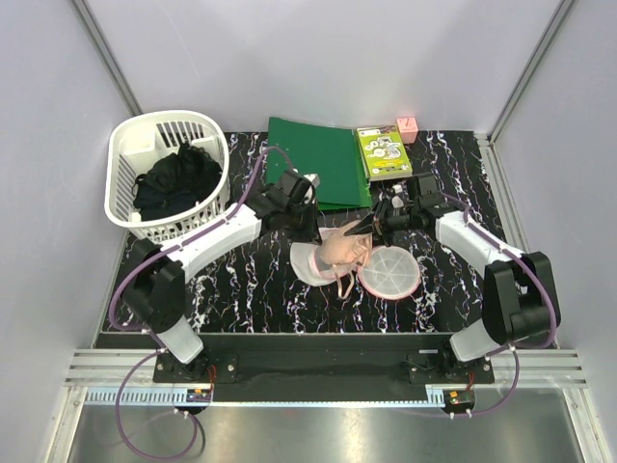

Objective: Place the bra in the laundry bag and zip it closed

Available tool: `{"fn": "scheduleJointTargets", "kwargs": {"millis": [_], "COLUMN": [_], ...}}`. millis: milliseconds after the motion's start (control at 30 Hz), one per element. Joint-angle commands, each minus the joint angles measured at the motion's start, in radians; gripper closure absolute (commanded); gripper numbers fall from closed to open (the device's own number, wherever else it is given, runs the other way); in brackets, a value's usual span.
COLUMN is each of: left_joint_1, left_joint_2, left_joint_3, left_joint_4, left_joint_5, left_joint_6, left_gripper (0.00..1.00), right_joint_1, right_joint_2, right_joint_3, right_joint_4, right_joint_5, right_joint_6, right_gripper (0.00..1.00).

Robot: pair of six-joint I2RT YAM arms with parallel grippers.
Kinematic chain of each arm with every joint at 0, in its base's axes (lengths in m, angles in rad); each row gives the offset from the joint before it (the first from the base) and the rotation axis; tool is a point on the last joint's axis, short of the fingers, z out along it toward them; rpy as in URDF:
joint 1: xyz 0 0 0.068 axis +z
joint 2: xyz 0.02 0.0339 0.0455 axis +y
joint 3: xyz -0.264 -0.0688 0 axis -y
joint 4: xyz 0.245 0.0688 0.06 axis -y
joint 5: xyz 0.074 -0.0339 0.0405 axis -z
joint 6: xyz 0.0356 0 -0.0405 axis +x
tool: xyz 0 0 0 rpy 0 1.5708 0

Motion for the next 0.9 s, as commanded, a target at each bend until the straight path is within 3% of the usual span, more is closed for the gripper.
{"fn": "scheduleJointTargets", "kwargs": {"millis": [0, 167, 333, 567, 767, 867], "left_joint_1": [-0.002, -0.023, -0.064, -0.075, -0.069, -0.055], "left_joint_2": [-0.084, -0.095, -0.109, -0.188, -0.251, -0.268], "left_joint_3": [-0.024, -0.037, -0.057, -0.188, -0.284, -0.292], "left_joint_4": [0.066, 0.096, 0.144, 0.308, 0.370, 0.353], "left_joint_5": [0.011, 0.040, 0.048, 0.106, 0.104, 0.091], "left_joint_6": [-0.031, -0.058, -0.078, -0.135, -0.170, -0.173], "left_gripper": [1.00, 1.00, 1.00, 1.00, 1.00, 0.88], "right_joint_1": [0.007, 0.014, 0.034, 0.051, 0.131, 0.161], "right_joint_2": [0.036, 0.131, 0.217, 0.275, 0.270, 0.280], "right_joint_3": [-0.026, -0.053, -0.035, -0.048, -0.024, -0.067], "right_joint_4": [0.057, 0.221, 0.475, 0.589, 0.493, 0.503], "right_joint_5": [-0.022, -0.019, -0.005, 0.088, 0.182, 0.179], "right_joint_6": [-0.033, 0.073, 0.357, 0.533, 0.310, 0.282], "right_gripper": [1.00, 1.00, 1.00, 1.00, 1.00, 1.00]}}
